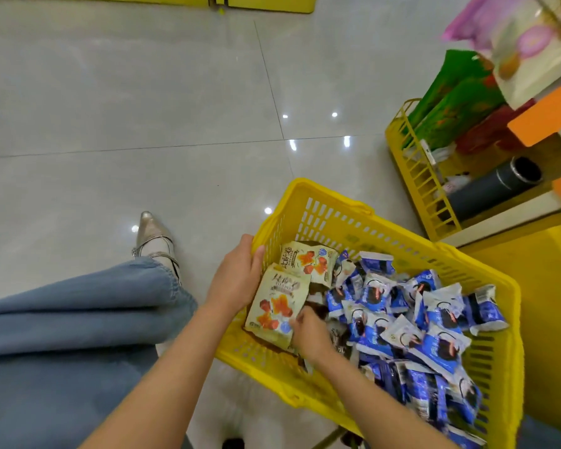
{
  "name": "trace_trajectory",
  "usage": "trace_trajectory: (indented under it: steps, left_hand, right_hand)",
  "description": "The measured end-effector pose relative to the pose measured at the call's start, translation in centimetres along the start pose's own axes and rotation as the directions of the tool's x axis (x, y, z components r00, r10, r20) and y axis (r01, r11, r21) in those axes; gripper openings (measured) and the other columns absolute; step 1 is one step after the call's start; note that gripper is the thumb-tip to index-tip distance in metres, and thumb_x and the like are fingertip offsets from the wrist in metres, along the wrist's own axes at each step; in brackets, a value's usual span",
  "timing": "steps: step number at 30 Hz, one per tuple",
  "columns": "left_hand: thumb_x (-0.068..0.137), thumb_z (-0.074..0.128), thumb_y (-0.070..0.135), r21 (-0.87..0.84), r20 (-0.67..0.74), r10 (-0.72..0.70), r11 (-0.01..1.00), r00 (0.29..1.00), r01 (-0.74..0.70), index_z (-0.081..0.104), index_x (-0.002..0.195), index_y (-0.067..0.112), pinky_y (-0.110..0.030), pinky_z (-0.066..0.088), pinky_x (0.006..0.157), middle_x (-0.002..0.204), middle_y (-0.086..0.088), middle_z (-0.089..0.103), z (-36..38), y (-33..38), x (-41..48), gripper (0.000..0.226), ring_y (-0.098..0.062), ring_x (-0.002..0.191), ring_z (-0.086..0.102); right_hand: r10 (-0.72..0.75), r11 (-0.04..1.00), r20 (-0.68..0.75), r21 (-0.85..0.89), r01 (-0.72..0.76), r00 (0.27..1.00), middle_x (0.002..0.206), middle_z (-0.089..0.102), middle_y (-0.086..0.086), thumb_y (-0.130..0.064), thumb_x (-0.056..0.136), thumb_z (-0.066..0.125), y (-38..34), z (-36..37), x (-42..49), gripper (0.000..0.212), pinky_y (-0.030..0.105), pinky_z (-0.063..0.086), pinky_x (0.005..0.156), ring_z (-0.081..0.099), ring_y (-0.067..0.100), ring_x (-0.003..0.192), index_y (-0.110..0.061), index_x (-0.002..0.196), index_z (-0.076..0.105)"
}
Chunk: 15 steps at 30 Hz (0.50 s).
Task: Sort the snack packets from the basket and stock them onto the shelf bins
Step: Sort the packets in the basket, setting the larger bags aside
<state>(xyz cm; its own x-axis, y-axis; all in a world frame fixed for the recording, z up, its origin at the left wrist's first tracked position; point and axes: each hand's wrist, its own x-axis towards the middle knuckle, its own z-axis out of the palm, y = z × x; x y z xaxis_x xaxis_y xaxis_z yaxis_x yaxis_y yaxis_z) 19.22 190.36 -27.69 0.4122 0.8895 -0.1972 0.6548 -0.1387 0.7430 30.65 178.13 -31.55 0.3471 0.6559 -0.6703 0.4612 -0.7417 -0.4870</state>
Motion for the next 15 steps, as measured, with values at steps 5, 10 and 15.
trace_trajectory:
  steps: [5,10,15]
  left_hand:
    - [0.099,0.031,0.039,-0.007,0.003,-0.005,1.000,1.000,0.005,0.040,0.098,0.022,-0.033,0.039,0.059,0.083,0.000,0.058,0.1,-0.1,-0.1,0.020,-0.017,0.072,0.054]
    - [0.099,0.029,0.041,-0.014,0.007,0.004,1.000,1.000,-0.004,0.037,0.097,0.026,-0.027,0.039,0.056,0.080,0.005,0.055,0.3,-0.3,0.0,0.017,-0.010,0.069,0.053]
    - [0.098,0.029,0.041,-0.019,0.010,0.015,1.000,1.000,-0.015,0.037,0.098,0.027,-0.027,0.037,0.057,0.084,0.003,0.058,0.3,-0.2,0.0,0.016,-0.011,0.071,0.053]
  right_hand:
    - [-0.033,0.988,0.127,-0.148,0.052,0.991,0.103,0.066,0.004,-0.028,0.093,0.054,1.4,0.2,0.7,0.018,0.033,0.050,0.080,0.062,0.019,0.093,-0.014,0.103,0.057]
    - [-0.229,0.967,-0.415,-0.202,0.157,0.881,0.107,0.051,-0.001,-0.030,0.090,0.059,2.1,-5.9,2.7,0.033,0.027,0.043,0.079,0.051,0.017,0.101,-0.015,0.117,0.047]
    - [-0.114,0.948,-0.387,-0.318,-0.016,0.915,0.140,0.036,0.019,-0.030,0.094,0.052,1.4,-8.0,7.3,0.058,0.039,0.031,0.107,0.034,0.031,0.130,0.002,0.137,0.030]
